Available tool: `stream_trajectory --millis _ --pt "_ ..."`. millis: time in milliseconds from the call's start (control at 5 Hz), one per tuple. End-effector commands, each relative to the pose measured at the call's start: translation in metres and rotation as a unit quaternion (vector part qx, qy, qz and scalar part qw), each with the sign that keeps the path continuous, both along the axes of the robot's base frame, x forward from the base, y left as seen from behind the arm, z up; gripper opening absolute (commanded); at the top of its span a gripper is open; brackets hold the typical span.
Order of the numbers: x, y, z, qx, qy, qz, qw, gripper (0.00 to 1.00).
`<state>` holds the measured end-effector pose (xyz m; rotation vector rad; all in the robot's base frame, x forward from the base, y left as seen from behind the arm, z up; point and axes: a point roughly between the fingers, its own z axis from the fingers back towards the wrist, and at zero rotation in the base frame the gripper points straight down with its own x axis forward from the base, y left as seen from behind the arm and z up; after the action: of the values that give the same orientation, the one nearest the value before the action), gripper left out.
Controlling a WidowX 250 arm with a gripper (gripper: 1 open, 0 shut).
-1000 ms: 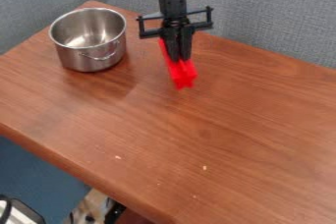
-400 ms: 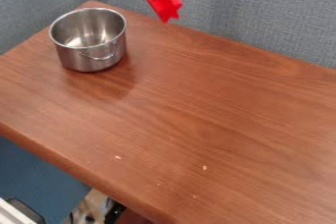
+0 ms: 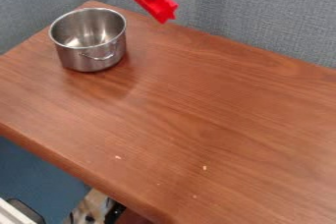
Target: Put the red object in the metal pot
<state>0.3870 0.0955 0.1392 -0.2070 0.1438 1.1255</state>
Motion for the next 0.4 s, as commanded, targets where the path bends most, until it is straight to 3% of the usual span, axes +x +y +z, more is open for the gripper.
stream_trajectory --millis 0,200 --pt "0.008 0.017 0.015 0.027 -0.031 0.030 0.9987 0.00" --pt "0.012 0.029 0.008 0.040 -0.035 0.050 0.9973 0.00"
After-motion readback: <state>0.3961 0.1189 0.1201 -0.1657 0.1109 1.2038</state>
